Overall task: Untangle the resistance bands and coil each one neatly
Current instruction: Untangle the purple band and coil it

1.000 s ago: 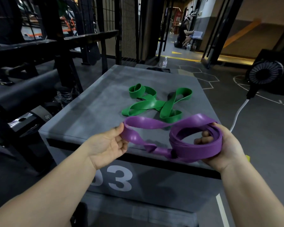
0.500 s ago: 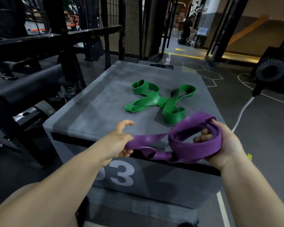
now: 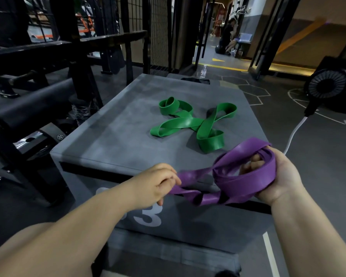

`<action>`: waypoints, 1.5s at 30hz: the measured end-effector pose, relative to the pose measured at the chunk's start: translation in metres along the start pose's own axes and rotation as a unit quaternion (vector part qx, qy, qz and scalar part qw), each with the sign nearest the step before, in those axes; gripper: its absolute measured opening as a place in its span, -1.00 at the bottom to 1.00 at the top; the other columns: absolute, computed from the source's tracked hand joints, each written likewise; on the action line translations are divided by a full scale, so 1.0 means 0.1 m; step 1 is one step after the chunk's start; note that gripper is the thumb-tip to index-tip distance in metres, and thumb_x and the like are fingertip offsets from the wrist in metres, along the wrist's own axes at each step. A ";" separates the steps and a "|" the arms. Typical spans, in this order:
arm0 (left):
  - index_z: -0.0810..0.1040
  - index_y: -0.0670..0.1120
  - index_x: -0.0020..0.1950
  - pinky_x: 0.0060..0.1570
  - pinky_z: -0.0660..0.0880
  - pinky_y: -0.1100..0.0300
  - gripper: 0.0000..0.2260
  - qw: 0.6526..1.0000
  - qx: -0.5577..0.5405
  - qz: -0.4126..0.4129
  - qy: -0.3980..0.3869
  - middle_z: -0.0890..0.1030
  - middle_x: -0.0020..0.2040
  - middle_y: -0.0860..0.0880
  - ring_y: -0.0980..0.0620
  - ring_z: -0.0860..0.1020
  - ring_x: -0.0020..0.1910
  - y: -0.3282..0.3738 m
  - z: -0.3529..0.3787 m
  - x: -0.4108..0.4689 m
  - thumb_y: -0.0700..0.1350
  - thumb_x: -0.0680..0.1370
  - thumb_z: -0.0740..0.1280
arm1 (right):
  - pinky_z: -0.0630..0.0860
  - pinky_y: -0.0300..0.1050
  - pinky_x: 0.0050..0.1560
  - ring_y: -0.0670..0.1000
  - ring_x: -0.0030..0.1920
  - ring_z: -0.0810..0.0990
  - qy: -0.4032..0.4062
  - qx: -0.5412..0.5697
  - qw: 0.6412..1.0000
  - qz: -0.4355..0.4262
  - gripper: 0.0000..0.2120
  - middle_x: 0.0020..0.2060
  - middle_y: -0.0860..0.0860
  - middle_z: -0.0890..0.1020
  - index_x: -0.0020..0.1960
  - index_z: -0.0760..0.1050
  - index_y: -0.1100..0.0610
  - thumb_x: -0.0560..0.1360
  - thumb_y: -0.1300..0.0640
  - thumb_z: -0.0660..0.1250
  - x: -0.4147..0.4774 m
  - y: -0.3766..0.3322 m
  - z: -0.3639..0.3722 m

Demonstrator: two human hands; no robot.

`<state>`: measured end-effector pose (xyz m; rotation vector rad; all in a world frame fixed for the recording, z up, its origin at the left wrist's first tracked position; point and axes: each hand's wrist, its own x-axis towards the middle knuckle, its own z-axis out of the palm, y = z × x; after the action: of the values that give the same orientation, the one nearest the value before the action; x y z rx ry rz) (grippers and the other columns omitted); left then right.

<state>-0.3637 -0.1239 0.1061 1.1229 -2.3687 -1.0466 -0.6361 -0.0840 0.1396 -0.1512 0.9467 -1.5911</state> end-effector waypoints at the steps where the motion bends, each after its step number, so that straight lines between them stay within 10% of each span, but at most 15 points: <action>1: 0.58 -0.01 0.03 -0.02 0.55 0.14 -0.83 0.999 0.017 -0.003 -0.028 0.39 0.14 0.17 0.21 0.56 -0.26 0.00 0.01 0.00 0.04 0.58 0.28 | 0.45 -0.29 -0.45 -0.10 -0.61 0.41 0.000 -0.005 1.000 -0.005 -0.73 -0.55 -0.11 0.45 -0.33 0.41 0.05 0.55 0.05 0.23 -0.01 0.01 0.00; 7: 0.54 -0.07 -0.22 -0.07 0.39 0.38 -0.58 0.997 0.070 0.029 0.027 0.42 -0.02 0.18 0.22 0.45 -0.10 -0.06 0.01 0.03 0.29 0.31 0.44 | 0.53 -0.21 -0.44 -0.06 -0.53 0.57 0.021 -0.041 0.999 -0.014 -0.78 -0.47 -0.05 0.59 -0.21 0.51 0.05 0.56 0.01 0.23 -0.01 -0.02 -0.01; 12: 0.59 -0.05 -0.20 0.01 0.42 0.07 -0.69 0.961 -0.200 0.078 0.176 0.52 -0.20 -0.03 0.03 0.49 -0.14 -0.06 -0.11 0.03 0.20 0.34 0.35 | 0.48 0.23 0.20 0.19 0.12 0.63 0.060 -0.060 0.996 0.009 -0.65 0.11 0.07 0.68 0.25 0.56 0.01 0.51 -0.04 0.25 0.12 0.02 -0.10; 15: 0.66 0.11 -0.19 0.00 0.42 0.17 -0.84 0.921 -0.358 0.083 0.130 0.56 -0.21 0.04 0.05 0.47 -0.13 0.05 -0.08 -0.05 0.09 0.27 0.43 | 0.46 0.13 0.25 0.16 0.13 0.60 0.088 -0.054 0.995 0.018 -0.64 0.16 0.07 0.64 0.28 0.53 0.05 0.52 0.00 0.23 0.11 0.07 -0.03; 24: 0.63 -0.02 -0.11 -0.20 0.46 0.39 -0.79 0.943 -0.308 0.091 -0.084 0.60 -0.32 0.14 0.25 0.53 -0.29 0.22 -0.05 -0.16 -0.33 0.42 0.44 | 0.51 0.12 0.00 0.14 0.02 0.60 0.156 -0.065 0.985 0.038 -0.66 0.05 0.11 0.67 0.23 0.56 0.07 0.58 -0.10 0.24 0.11 0.21 0.04; 29: 0.62 -0.07 -0.33 -0.13 0.51 0.24 -0.85 0.837 -0.536 0.033 0.108 0.55 -0.41 -0.01 0.07 0.56 -0.27 0.15 -0.08 -0.02 -0.16 0.45 0.38 | 0.53 0.10 0.14 0.11 -0.01 0.63 0.099 -0.090 0.991 0.029 -0.68 0.01 0.06 0.69 0.20 0.56 0.07 0.58 -0.09 0.25 0.06 0.28 0.12; 32: 0.57 -0.16 -0.10 -0.19 0.54 0.24 -0.87 0.794 -0.596 -0.018 0.119 0.62 -0.32 -0.04 0.08 0.57 -0.30 0.15 -0.05 0.04 -0.14 0.41 0.36 | 0.53 0.12 0.17 0.11 -0.06 0.64 0.060 -0.157 0.986 0.004 -0.71 -0.06 0.08 0.70 0.14 0.57 0.10 0.56 -0.07 0.30 0.01 0.35 0.19; 38: 0.56 -0.17 0.13 -0.03 0.51 0.24 -0.75 0.892 -0.445 -0.028 0.071 0.68 -0.04 -0.05 0.04 0.61 -0.04 0.13 0.05 0.03 -0.30 0.46 0.41 | 0.57 -0.06 -0.21 0.08 -0.33 0.65 0.003 -0.305 0.952 0.018 -0.73 -0.25 0.08 0.70 -0.03 0.60 0.15 0.53 -0.06 0.33 -0.11 0.66 0.32; 45: 0.56 -0.08 0.17 0.17 0.51 0.14 -0.75 0.917 -0.395 -0.026 0.049 0.67 0.07 -0.06 0.00 0.61 0.09 0.16 0.04 0.03 -0.33 0.57 0.24 | 0.58 0.13 -0.04 0.15 -0.27 0.67 -0.053 -0.397 0.914 -0.061 -0.72 -0.26 0.16 0.71 -0.13 0.60 0.20 0.55 -0.02 0.32 -0.19 0.70 0.38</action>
<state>-0.3759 -0.1177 0.1152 0.8797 -1.5602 -1.6927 -0.5552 -0.0821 0.1278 -0.8675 1.4736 -1.2049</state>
